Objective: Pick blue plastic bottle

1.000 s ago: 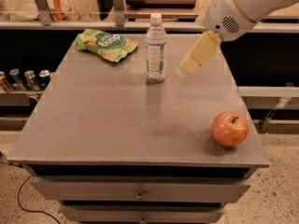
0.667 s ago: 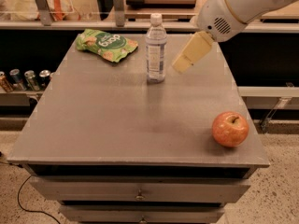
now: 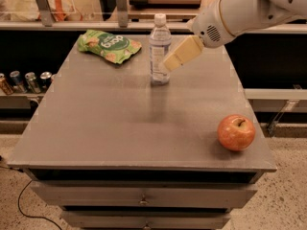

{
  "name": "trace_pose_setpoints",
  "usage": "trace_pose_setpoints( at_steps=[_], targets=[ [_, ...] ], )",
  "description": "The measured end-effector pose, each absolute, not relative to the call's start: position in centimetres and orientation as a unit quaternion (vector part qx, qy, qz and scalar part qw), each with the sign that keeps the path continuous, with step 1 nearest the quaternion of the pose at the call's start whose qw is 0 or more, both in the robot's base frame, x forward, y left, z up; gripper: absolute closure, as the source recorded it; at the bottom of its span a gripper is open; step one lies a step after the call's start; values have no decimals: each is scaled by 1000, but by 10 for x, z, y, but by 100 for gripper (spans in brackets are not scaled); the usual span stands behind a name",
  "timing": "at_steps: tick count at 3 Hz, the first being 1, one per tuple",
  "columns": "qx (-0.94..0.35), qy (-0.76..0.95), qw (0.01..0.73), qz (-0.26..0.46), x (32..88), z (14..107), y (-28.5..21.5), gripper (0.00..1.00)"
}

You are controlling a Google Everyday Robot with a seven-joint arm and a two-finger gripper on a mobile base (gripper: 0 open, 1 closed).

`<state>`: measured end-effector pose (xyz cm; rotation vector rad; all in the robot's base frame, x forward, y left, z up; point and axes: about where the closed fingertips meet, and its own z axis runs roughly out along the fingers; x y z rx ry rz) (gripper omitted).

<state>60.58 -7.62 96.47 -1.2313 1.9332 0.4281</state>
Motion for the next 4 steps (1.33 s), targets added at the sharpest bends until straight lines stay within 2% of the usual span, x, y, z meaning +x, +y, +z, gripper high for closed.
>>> trace_pose_setpoints(
  at_steps=[4],
  targets=[
    [-433, 731, 470, 240, 646, 939, -38, 0]
  ],
)
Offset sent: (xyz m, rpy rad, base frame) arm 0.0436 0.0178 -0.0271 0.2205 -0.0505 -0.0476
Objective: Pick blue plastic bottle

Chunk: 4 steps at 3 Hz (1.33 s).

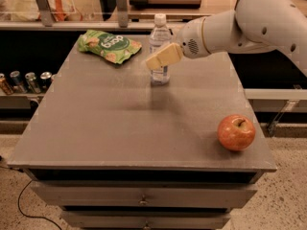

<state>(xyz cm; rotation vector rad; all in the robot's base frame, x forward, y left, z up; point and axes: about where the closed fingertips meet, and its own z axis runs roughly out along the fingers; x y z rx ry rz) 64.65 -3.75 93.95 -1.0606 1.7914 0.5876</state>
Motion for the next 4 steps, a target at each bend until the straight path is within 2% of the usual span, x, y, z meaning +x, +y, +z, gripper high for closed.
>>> trace_pose_setpoints(
  at_steps=[1, 2, 4],
  targets=[
    [-431, 721, 480, 254, 650, 942, -26, 0],
    [-431, 714, 486, 262, 653, 943, -18, 18],
    [-430, 710, 485, 273, 653, 935, -12, 63]
  ],
)
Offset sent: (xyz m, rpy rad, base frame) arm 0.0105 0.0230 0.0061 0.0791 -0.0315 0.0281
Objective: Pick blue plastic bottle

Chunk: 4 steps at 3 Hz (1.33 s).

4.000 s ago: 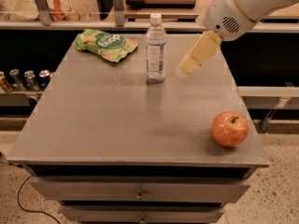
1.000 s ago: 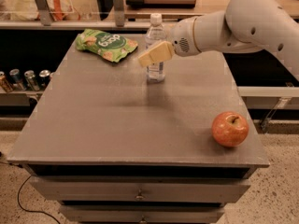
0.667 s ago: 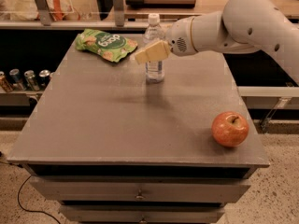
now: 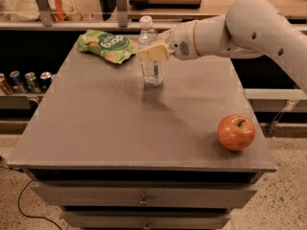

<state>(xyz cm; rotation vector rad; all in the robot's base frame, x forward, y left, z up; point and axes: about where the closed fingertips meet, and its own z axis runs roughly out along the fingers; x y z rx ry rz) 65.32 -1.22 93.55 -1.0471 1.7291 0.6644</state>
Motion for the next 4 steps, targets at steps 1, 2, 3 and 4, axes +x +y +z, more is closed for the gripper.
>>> trace_pose_setpoints(
  at_steps=[1, 2, 3, 4],
  targets=[
    [-430, 710, 484, 277, 651, 932, -12, 87],
    [-432, 707, 485, 280, 649, 939, -15, 100],
    [-434, 701, 494, 275, 648, 958, -24, 100],
    [-433, 695, 507, 268, 649, 982, -37, 100]
  ],
)
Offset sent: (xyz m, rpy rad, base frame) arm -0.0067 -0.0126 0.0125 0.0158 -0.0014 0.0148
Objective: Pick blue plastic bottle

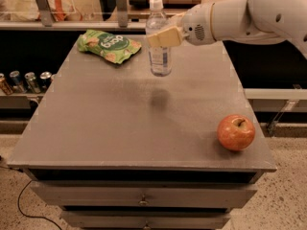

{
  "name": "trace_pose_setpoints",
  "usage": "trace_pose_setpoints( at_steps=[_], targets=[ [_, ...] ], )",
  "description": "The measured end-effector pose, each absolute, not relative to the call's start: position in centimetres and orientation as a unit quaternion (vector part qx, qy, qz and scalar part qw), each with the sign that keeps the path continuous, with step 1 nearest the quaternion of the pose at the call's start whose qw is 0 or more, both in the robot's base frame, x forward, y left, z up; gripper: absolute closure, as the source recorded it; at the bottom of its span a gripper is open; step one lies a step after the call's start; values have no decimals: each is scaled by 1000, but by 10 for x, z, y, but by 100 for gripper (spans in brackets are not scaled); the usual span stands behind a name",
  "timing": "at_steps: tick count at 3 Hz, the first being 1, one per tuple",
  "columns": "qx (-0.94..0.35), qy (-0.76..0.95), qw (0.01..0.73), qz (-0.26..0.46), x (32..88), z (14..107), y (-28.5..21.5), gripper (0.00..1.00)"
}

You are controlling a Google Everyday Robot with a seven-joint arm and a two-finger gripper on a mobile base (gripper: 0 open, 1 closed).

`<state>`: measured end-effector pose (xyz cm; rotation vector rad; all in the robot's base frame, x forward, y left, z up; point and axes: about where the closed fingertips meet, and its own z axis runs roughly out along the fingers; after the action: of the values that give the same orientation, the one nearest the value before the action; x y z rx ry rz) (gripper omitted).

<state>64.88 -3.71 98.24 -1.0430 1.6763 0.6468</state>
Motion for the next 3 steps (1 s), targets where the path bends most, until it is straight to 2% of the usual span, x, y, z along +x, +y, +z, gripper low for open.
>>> trace_pose_setpoints(
  at_steps=[3],
  targets=[
    [-443, 676, 515, 286, 648, 1021, -44, 100]
  ],
)
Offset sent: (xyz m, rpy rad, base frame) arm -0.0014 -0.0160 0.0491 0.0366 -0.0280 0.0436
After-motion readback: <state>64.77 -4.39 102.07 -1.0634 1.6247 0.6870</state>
